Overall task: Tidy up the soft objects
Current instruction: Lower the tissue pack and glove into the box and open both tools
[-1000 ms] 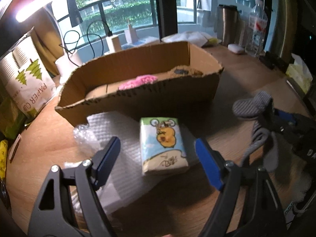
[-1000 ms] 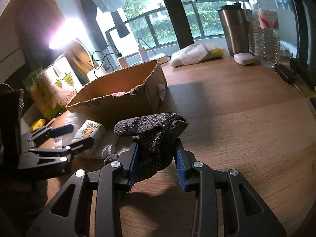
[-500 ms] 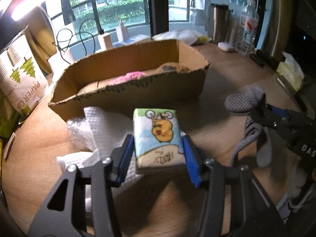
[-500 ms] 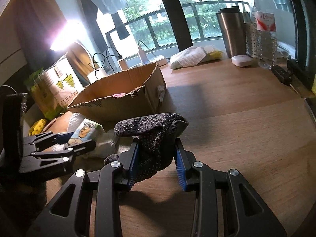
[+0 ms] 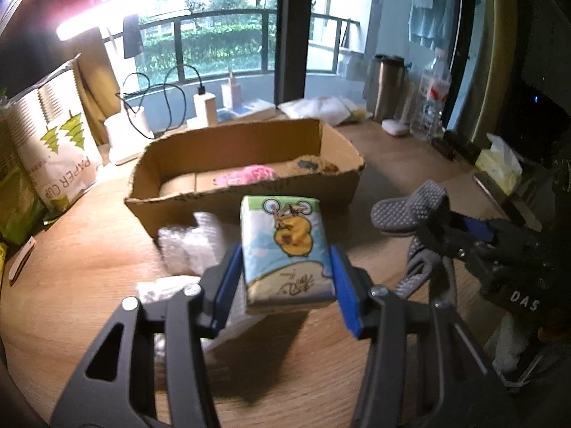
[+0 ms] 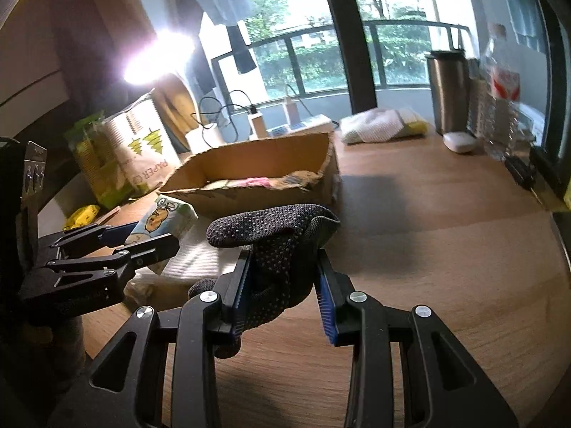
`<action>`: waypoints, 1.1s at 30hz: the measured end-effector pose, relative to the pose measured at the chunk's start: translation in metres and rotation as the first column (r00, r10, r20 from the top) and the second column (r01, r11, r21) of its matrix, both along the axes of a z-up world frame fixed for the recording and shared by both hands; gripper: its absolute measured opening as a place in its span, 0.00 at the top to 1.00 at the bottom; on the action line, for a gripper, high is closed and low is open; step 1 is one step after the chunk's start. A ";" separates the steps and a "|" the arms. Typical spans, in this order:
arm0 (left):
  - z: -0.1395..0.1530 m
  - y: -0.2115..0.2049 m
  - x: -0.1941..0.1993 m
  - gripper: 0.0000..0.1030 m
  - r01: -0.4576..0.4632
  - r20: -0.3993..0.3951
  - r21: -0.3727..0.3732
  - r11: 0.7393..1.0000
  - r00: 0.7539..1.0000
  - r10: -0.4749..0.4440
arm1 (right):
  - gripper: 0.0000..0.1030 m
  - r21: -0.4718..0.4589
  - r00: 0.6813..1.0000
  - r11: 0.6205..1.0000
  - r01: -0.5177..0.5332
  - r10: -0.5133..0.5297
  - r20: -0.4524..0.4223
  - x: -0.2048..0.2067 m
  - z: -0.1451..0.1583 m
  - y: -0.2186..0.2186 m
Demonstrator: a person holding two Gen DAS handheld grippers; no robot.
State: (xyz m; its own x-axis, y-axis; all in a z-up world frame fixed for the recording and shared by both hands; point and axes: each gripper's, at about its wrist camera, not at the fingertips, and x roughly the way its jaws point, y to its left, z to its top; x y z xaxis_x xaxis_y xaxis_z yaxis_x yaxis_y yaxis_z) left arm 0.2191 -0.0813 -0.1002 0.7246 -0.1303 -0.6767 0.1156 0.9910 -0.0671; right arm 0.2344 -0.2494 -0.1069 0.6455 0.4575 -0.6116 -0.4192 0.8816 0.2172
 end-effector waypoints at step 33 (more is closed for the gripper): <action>0.029 0.107 0.022 0.51 -0.049 0.140 -0.107 0.993 0.988 0.063 | 0.65 -0.089 0.988 0.988 -0.126 0.133 0.073 0.044 0.038 0.119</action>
State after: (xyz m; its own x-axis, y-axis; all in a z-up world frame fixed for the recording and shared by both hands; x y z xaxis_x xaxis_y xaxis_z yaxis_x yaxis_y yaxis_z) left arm 0.2412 0.0261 -0.0710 0.8211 -0.1505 -0.5505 0.0759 0.9848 -0.1561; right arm 0.2786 -0.1304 -0.0693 0.6319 0.4897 -0.6007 -0.5437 0.8325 0.1067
